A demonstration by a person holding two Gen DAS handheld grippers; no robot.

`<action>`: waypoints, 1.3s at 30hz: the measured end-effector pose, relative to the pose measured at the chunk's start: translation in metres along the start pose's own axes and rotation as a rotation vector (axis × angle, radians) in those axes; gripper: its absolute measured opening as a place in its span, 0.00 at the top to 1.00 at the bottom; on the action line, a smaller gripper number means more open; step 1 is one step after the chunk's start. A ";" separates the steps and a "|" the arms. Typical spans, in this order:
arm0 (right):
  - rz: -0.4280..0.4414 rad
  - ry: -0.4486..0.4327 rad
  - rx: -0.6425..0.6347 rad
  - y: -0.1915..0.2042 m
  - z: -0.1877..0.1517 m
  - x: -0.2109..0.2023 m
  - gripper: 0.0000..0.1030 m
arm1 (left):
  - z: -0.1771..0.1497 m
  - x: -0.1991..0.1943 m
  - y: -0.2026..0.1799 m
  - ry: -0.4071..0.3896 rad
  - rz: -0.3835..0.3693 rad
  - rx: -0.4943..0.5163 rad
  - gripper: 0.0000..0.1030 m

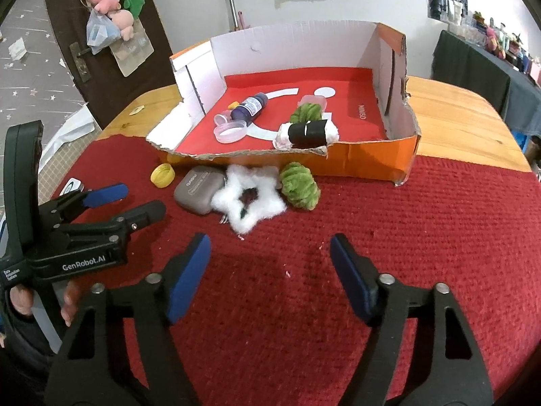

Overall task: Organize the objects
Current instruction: 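Grasp the yellow lid with the left gripper while the right grasps the green yarn ball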

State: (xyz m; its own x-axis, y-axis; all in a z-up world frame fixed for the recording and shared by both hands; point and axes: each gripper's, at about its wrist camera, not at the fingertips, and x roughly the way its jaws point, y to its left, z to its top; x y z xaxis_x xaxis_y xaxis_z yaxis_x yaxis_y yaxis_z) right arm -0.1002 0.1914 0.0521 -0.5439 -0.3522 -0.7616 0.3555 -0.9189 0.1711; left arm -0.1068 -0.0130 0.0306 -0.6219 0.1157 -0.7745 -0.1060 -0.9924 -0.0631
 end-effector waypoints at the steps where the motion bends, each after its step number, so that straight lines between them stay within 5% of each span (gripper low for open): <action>1: -0.001 0.003 0.000 -0.001 0.001 0.002 0.39 | 0.002 0.002 0.002 0.003 0.000 -0.001 0.29; 16: -0.028 0.022 0.013 -0.013 0.023 0.024 0.63 | 0.016 0.019 0.015 0.033 -0.014 -0.018 0.46; 31: -0.037 0.031 0.022 -0.019 0.032 0.040 0.68 | 0.022 0.027 0.020 0.044 -0.028 -0.021 0.69; 39: -0.039 0.032 0.017 -0.018 0.035 0.042 0.73 | 0.023 0.026 0.019 0.039 -0.034 -0.013 0.69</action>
State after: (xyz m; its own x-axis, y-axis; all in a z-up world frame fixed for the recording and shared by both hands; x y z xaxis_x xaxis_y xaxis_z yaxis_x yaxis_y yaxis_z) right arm -0.1564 0.1871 0.0386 -0.5327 -0.3104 -0.7873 0.3216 -0.9348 0.1509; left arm -0.1431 -0.0274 0.0237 -0.5871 0.1476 -0.7960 -0.1159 -0.9884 -0.0979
